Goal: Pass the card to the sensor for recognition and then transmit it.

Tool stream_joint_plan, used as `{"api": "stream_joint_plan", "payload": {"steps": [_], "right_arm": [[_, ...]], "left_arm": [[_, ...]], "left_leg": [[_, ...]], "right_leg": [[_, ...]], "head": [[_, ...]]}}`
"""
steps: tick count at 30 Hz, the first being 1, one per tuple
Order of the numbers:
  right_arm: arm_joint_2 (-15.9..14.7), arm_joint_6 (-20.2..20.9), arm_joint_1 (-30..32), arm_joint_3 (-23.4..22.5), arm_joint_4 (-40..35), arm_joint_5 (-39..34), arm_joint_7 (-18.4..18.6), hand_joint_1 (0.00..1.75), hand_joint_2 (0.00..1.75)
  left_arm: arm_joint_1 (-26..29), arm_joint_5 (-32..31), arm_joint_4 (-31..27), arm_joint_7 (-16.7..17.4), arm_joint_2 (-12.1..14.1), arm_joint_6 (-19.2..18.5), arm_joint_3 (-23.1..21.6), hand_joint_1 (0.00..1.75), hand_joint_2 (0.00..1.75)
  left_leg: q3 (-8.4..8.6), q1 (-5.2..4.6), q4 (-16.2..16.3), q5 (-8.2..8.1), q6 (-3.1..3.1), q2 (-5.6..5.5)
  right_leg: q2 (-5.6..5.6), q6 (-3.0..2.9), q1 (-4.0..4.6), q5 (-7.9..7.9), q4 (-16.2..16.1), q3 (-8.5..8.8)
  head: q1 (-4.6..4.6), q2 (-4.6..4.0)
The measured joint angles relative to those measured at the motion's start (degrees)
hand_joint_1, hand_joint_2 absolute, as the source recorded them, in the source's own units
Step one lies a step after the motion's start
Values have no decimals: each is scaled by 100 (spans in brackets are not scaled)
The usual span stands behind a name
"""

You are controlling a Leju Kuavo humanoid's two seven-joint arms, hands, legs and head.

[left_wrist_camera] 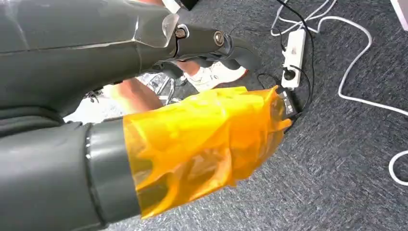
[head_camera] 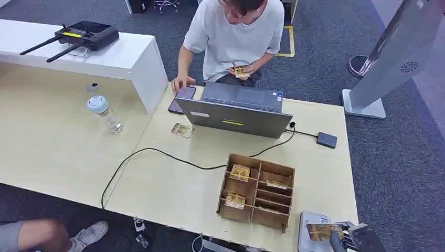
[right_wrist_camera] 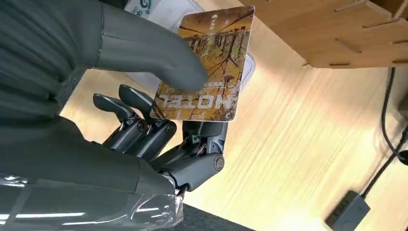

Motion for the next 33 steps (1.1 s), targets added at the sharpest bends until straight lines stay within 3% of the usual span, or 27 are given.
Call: {"api": "stream_joint_plan", "payload": {"steps": [22, 33], "right_arm": [[-98, -61, -320, 310, 354, 382, 494, 175, 175], [-98, -116, -436, 361, 555, 450, 503, 175, 175]], "left_arm": [[-3, -144, 0, 48, -2, -22, -4, 0, 0], [-2, -162, 0, 57, 0, -37, -9, 0, 0]], "left_leg": [[2, 0, 0, 0, 0, 1], [2, 0, 0, 0, 0, 1]], "right_leg": [[2, 0, 0, 0, 0, 2], [1, 0, 0, 0, 0, 2]], "head": [[-2, 0], [0, 0]]}}
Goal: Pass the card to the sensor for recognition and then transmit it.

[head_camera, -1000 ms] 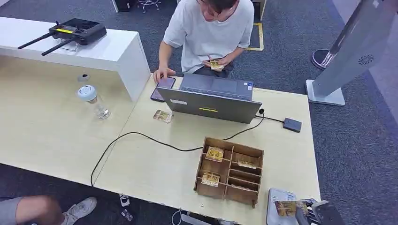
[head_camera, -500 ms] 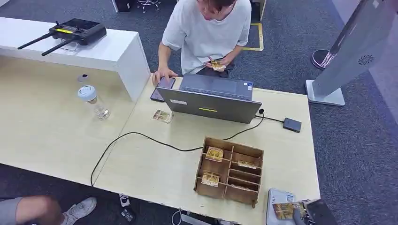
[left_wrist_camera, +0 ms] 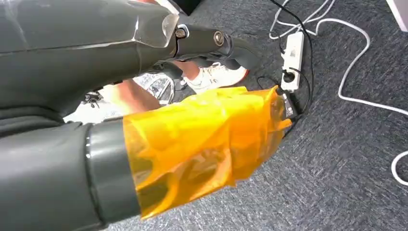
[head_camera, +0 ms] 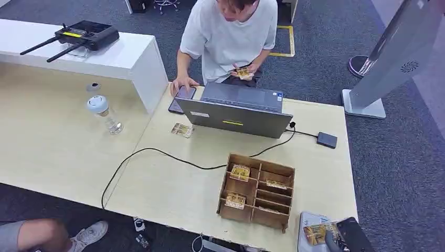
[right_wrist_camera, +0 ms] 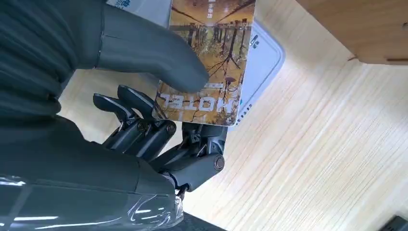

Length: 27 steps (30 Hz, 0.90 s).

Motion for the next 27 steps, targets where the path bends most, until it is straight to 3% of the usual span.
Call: {"api": "stream_joint_plan", "payload": {"steps": [20, 27], "right_arm": [[22, -131, -274, 275, 87, 1401, 470, 175, 175], [66, -107, -344, 332, 133, 1530, 503, 175, 175]], "left_arm": [[0, -42, 0, 74, -2, -31, -13, 0, 0], [0, -42, 0, 77, -2, -31, -15, 0, 0]], "left_leg": [[1, 0, 0, 0, 0, 0], [4, 0, 0, 1, 0, 0]], "right_leg": [[0, 0, 0, 0, 0, 2], [0, 0, 0, 1, 0, 5]], "head": [[-2, 0], [0, 0]]}}
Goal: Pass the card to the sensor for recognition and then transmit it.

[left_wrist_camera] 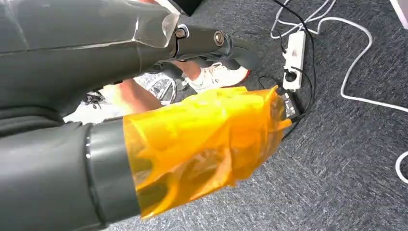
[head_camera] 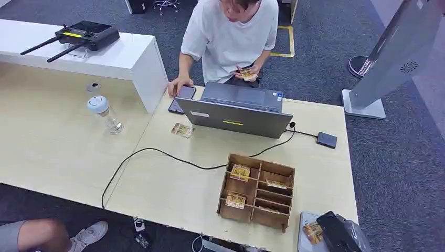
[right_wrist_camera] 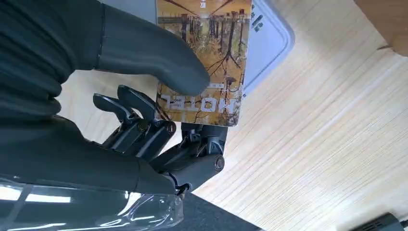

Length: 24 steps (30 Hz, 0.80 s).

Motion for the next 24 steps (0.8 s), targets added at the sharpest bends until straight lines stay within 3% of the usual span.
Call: {"api": "stream_joint_plan", "payload": {"steps": [24], "right_arm": [[205, 42, -143, 142, 116, 662, 7, 175, 175]], "left_arm": [[1, 37, 0, 7, -4, 0, 0, 0, 0]], "left_leg": [[3, 0, 0, 0, 0, 0]], "right_leg": [[0, 0, 0, 0, 0, 3]], "head": [[0, 0]]}}
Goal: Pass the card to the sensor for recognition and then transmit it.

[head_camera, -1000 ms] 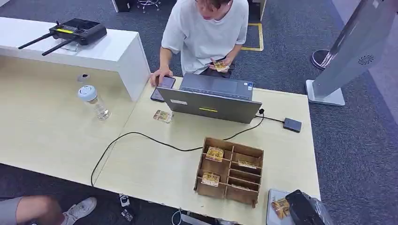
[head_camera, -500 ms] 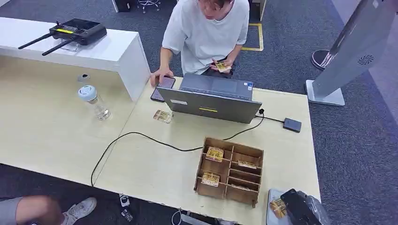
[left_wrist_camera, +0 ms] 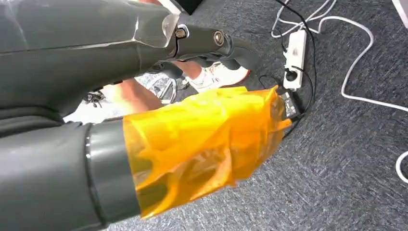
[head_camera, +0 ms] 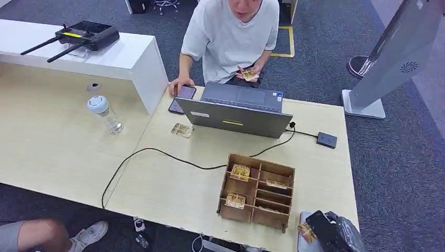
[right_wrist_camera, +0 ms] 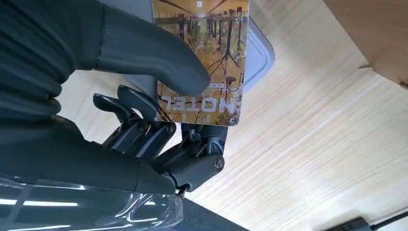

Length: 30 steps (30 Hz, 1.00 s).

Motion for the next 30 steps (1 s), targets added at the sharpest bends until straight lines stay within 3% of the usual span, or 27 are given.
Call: {"api": "stream_joint_plan", "payload": {"steps": [17, 30], "right_arm": [[155, -41, -81, 24, 31, 253, -37, 175, 175], [157, 442, -1, -271, -63, -1209, -791, 175, 175]], "left_arm": [[1, 31, 0, 2, 0, 4, 0, 0, 0], [1, 83, 0, -48, 7, 15, 0, 0, 0]], "left_leg": [[0, 0, 0, 0, 0, 0], [0, 0, 0, 0, 0, 0]], "right_leg": [[0, 0, 0, 0, 0, 0], [0, 0, 0, 0, 0, -1]], "head": [[0, 0], [0, 0]]}}
